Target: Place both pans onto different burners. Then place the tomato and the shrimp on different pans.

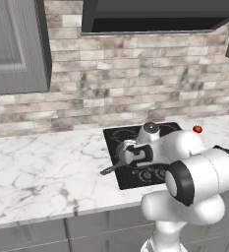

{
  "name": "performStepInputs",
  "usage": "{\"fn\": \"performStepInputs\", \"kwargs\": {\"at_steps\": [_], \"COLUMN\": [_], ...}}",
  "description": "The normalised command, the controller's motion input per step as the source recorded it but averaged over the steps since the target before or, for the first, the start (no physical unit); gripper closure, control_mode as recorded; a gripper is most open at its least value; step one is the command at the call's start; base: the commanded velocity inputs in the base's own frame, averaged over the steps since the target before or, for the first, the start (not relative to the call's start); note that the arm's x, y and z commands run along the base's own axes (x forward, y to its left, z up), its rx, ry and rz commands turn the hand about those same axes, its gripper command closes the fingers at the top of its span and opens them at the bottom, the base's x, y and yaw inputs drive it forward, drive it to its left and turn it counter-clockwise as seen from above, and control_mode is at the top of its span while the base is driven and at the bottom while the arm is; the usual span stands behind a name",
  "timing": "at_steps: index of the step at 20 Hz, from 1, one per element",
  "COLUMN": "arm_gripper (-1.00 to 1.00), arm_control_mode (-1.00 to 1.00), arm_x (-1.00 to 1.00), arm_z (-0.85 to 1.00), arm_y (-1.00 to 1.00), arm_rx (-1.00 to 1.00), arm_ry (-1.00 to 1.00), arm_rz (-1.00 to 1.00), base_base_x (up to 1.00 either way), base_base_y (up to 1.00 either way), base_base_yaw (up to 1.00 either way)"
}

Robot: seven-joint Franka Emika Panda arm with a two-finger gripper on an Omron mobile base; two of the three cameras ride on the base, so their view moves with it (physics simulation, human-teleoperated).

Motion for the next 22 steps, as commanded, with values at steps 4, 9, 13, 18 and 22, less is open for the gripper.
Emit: {"fn": "performStepInputs", "kwargs": {"at_steps": [4, 9, 13, 18, 22], "arm_gripper": [1.0, 1.0, 1.0, 1.0, 1.0], "arm_control_mode": [-1.0, -1.0, -1.0, -1.0, -1.0], "arm_x": [0.17, 0.16, 0.16, 0.13, 0.12], "arm_z": [-0.15, -0.14, -0.12, -0.12, -0.14], "arm_y": [0.01, 0.0, 0.0, 0.0, 0.0], "arm_rx": [-0.01, -0.01, -0.01, 0.0, 0.0], "arm_ry": [0.02, 0.02, 0.02, 0.0, 0.0], "arm_rz": [0.0, 0.0, 0.0, 0.0, 0.0], "base_base_x": [0.0, 0.0, 0.0, 0.0, 0.0], "base_base_y": [0.0, 0.0, 0.0, 0.0, 0.0], "base_base_yaw": [0.0, 0.0, 0.0, 0.0, 0.0]}}
